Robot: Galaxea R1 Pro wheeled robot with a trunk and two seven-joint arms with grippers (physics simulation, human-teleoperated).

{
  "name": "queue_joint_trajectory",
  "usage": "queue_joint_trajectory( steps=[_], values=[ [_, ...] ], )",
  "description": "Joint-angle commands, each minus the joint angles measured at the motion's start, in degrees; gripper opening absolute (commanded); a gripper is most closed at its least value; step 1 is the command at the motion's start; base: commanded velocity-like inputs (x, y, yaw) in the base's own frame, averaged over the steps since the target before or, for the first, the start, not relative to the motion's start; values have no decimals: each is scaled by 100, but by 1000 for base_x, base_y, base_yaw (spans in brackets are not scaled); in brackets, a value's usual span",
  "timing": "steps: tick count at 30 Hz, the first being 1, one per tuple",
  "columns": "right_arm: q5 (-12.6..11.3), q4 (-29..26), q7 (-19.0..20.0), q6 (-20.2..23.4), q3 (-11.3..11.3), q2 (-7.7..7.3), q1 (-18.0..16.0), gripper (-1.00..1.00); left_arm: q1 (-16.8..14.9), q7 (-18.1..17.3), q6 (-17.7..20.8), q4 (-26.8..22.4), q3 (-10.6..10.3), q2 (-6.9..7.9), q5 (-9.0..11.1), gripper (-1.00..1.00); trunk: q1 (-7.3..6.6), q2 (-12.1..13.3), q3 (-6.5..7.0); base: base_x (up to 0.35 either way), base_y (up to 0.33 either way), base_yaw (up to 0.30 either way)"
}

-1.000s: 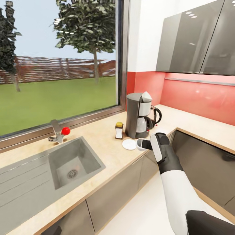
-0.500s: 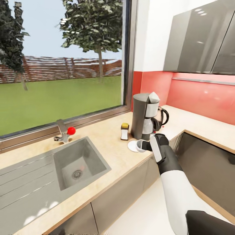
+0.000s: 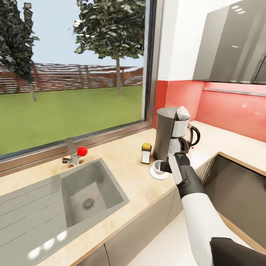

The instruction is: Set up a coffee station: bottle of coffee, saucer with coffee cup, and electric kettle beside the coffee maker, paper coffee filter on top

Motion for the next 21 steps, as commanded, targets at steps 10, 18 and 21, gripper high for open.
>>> queue_joint_trajectory(
  steps=[10, 18, 21],
  values=[
    [-54, 401, -70, 10, -20, 5, -5, -100, -4, -2, -26, 82, 22, -1, 7, 100, 4, -12, -11, 13, 0, 0],
    [-55, 444, -99, 10, -20, 5, -5, -100, -4, -2, -26, 119, 22, 1, 8, 100, 4, -12, -11, 122, -25, 0],
    [-56, 446, -261, 10, -20, 5, -5, -100, -4, -2, -26, 127, 22, 0, 11, 100, 4, -12, -11, 159, -100, 0]
  ],
)
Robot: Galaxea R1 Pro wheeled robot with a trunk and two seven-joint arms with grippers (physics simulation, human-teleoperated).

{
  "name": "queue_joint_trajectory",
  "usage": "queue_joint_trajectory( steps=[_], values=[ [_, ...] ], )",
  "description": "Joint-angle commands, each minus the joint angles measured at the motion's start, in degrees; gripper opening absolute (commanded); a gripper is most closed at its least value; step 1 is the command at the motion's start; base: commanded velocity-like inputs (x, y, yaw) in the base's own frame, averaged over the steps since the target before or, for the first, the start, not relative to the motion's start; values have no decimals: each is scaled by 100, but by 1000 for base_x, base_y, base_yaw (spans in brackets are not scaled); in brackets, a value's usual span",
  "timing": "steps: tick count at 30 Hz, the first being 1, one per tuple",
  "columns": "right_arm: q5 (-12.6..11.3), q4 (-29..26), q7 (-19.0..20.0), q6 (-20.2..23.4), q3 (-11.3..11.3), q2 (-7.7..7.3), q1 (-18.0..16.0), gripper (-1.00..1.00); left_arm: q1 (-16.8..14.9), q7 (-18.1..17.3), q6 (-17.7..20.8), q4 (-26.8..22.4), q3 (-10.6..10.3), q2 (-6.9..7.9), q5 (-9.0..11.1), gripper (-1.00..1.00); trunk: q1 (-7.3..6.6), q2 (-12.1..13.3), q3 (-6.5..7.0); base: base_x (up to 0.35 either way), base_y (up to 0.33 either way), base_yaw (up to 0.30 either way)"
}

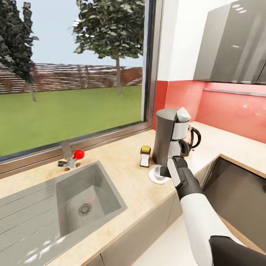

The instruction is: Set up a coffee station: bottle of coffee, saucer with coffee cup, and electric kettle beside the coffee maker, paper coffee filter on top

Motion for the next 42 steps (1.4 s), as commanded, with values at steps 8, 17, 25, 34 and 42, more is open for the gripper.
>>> queue_joint_trajectory(
  steps=[8, 17, 25, 34, 42],
  values=[
    [-85, 13, -353, 8, -11, 5, -5, -100, -4, -1, -30, 17, 22, 0, 1, 100, 6, -11, -11, 15, -9, 0],
    [-97, 194, -354, 8, -10, 5, -5, -100, -4, -1, -30, 21, 22, 0, 3, 100, 6, -11, -11, 167, 0, 0],
    [-103, 285, -354, 8, -11, 5, -5, -100, -4, -1, -30, 22, 22, -3, 3, 100, 6, -11, -11, 49, 0, 0],
    [-103, 295, -354, 8, -11, 5, -5, -100, -4, -1, -30, 47, 22, 0, 3, 100, 6, -11, -11, 57, -11, 0],
    [-98, 295, -354, 8, -18, 5, -5, -100, -4, -1, -30, 48, 22, -3, 3, 100, 6, -11, -11, 29, -10, 0]
  ],
)
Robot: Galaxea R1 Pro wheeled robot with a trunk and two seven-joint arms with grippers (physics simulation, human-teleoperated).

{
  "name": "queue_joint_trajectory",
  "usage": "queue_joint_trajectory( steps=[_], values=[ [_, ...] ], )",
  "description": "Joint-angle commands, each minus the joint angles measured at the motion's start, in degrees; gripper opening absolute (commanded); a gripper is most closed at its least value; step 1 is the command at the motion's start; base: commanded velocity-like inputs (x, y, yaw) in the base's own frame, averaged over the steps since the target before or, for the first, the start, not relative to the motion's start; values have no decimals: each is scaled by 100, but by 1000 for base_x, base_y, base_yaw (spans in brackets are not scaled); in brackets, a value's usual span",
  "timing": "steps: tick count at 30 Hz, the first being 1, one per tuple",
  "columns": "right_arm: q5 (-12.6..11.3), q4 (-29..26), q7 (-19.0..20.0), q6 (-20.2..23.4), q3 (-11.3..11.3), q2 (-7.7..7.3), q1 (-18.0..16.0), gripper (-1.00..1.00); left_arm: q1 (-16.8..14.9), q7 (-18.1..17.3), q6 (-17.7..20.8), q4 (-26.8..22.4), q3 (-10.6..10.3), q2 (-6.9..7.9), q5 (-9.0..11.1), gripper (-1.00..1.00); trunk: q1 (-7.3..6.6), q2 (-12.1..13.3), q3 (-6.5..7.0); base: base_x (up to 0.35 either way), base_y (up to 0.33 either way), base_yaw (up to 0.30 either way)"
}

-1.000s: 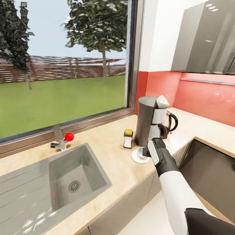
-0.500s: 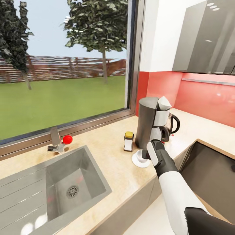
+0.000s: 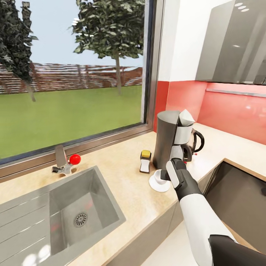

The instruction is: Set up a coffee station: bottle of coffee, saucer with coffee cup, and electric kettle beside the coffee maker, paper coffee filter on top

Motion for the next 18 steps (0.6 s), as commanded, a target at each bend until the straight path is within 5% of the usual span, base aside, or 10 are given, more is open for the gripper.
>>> queue_joint_trajectory(
  steps=[1, 18],
  values=[
    [-60, 0, -61, 7, -14, 5, -5, -100, -4, -1, -29, 11, 23, -2, 1, 100, 4, -12, -11, 3, -1, 0],
    [-67, 169, -61, 7, -13, 5, 0, -100, -4, -1, -29, 27, 23, 2, 1, 100, 4, -12, -11, 0, 0, 0]
  ],
)
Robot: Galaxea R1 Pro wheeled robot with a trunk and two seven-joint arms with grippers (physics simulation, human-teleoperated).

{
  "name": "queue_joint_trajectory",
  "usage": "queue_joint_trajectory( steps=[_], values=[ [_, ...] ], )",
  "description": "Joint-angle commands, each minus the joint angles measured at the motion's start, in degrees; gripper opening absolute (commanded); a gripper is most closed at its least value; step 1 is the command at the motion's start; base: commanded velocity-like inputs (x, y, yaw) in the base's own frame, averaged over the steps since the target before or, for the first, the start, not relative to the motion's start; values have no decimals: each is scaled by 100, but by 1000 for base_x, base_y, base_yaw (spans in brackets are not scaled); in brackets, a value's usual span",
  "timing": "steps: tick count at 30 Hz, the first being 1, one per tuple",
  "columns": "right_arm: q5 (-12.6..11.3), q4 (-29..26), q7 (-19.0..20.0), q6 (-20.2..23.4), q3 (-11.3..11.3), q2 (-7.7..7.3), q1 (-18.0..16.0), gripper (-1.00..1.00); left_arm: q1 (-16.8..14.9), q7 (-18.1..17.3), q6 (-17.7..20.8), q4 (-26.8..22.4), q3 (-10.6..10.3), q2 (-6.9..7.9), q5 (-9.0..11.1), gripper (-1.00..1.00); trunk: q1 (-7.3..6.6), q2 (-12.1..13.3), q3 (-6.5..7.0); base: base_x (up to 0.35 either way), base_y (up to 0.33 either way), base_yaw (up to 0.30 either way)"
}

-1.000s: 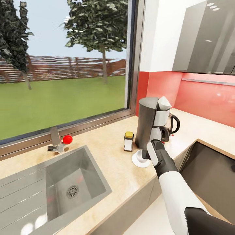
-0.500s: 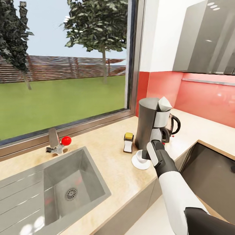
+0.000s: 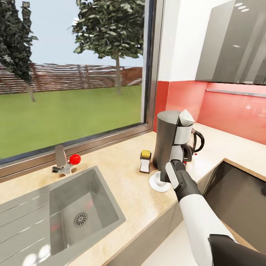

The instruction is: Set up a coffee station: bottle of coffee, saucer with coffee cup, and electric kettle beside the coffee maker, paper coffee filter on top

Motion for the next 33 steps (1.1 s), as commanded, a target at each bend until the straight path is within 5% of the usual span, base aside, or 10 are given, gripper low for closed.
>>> queue_joint_trajectory(
  steps=[1, 33],
  values=[
    [-60, -2, -62, 7, -14, 5, -4, -100, -4, -1, -29, 10, 23, 0, 1, 100, 4, -12, -11, 6, 0, 0],
    [-87, 602, -41, -386, -9, 5, -3, -100, 13, -1, -37, 10, 23, 1, 10, 100, 4, -12, -11, 41, -15, 0]
  ],
)
